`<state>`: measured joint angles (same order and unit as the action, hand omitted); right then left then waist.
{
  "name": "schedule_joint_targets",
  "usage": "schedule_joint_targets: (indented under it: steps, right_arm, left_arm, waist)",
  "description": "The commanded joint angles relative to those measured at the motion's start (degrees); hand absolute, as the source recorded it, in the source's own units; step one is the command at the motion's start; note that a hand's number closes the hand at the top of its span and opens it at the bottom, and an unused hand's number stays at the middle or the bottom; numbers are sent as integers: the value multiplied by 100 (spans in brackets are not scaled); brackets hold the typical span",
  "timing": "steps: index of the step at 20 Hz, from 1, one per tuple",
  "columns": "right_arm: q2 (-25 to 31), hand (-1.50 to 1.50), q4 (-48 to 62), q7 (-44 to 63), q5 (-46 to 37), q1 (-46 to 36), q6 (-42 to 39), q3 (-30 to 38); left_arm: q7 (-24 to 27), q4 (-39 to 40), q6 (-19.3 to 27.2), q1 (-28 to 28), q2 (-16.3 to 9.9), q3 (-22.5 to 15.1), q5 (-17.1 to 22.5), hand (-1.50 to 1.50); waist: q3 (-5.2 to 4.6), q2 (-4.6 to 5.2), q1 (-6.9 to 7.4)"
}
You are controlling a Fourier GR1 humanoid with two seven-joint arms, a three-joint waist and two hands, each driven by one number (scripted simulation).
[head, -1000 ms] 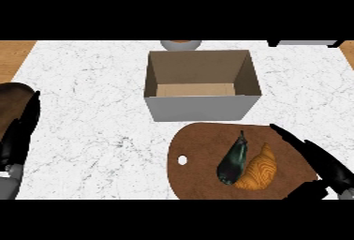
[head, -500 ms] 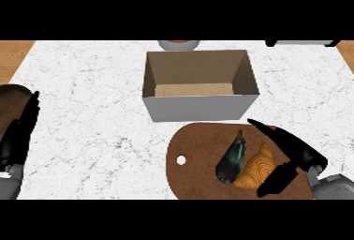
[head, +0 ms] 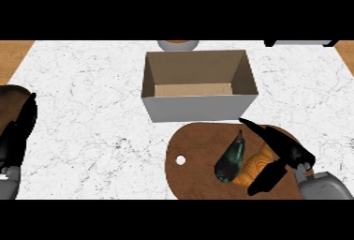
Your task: Pick the eggplant from the cutting board and place it in the cardboard box
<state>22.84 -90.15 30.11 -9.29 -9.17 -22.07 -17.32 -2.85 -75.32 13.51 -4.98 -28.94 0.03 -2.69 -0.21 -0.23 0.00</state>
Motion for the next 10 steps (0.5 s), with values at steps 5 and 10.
schedule_joint_targets:
  steps: [5, 10]
  right_arm:
    - [-463, -150, -210, -64, -27, -89, -413, 306]
    - [-839, -150, -583, 497, -36, -259, -608, 394]
  left_arm:
    - [57, -117, -163, 110, 311, 207, -355, 0]
    - [23, 43, -392, -70, 389, 497, -401, 0]
  waist:
    - [21, 20, 9]
    - [20, 20, 6]
